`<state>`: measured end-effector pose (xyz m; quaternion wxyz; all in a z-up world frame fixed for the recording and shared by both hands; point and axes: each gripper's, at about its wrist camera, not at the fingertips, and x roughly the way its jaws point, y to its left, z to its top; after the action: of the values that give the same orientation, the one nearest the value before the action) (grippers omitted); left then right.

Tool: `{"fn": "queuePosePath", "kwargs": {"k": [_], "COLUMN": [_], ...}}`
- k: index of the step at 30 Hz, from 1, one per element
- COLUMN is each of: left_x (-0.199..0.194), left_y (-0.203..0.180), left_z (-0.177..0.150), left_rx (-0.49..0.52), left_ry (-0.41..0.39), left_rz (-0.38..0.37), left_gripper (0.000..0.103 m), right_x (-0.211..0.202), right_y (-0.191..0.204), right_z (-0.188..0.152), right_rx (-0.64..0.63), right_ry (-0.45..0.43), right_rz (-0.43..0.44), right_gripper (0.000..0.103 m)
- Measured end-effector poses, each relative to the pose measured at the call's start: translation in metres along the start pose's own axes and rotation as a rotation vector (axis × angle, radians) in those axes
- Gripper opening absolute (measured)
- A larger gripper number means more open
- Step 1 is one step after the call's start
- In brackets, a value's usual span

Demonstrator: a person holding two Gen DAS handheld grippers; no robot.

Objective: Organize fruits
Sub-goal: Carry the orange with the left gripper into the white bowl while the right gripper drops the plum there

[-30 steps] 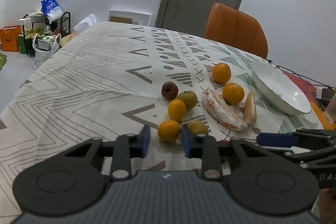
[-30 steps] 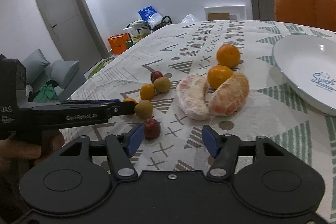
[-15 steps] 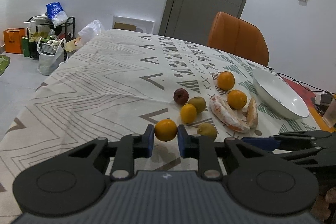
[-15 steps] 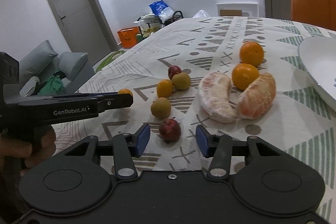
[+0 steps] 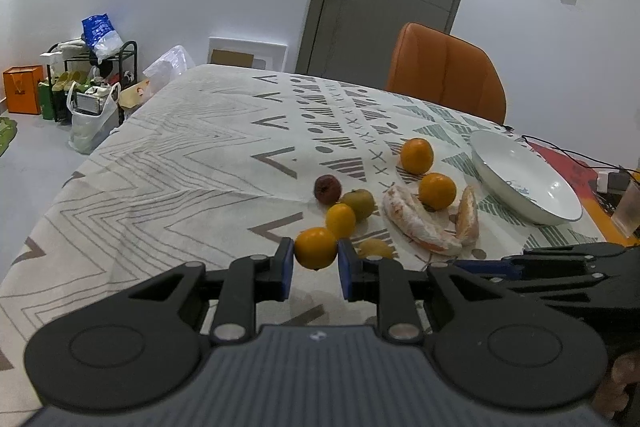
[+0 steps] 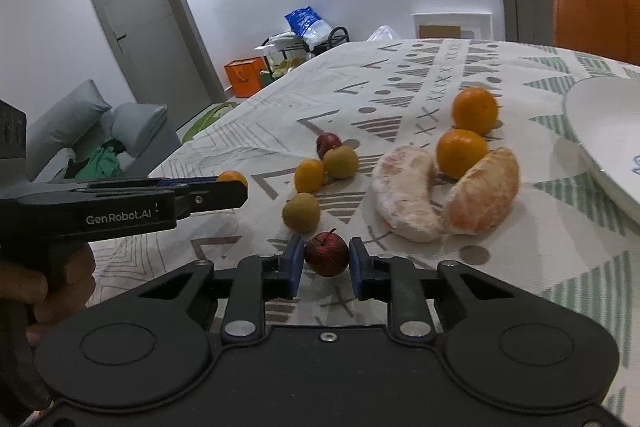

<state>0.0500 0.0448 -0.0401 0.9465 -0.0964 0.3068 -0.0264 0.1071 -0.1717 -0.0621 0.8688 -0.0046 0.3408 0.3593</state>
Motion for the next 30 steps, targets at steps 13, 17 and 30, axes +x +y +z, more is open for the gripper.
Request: {"fn": "queuePosePath", "kwargs": {"k": [13,17,30], "left_x": [0.007,0.01,0.022], "left_y": [-0.03,-0.038,-0.071], "left_z": [0.004,0.007,0.015], "left_rx": [0.058,0.072,0.128], "left_ry": [0.003,0.002,-0.004], "left_rz": [-0.043,-0.054,-0.1], "left_gripper": [0.022,0.022,0.022], "right_x": [-0.031,-0.039,-0.065], "right_y": [-0.022,-0.031,-0.06], "right_z": [-0.003,-0.004,-0.007], "right_rx": [0.038,0.054,0.097], "right_ry": [-0.057,-0.076,-0.13], "right_rz": [-0.077,-0.103,-0.166], "right_gripper": [0.023,0.023,0.023]}}
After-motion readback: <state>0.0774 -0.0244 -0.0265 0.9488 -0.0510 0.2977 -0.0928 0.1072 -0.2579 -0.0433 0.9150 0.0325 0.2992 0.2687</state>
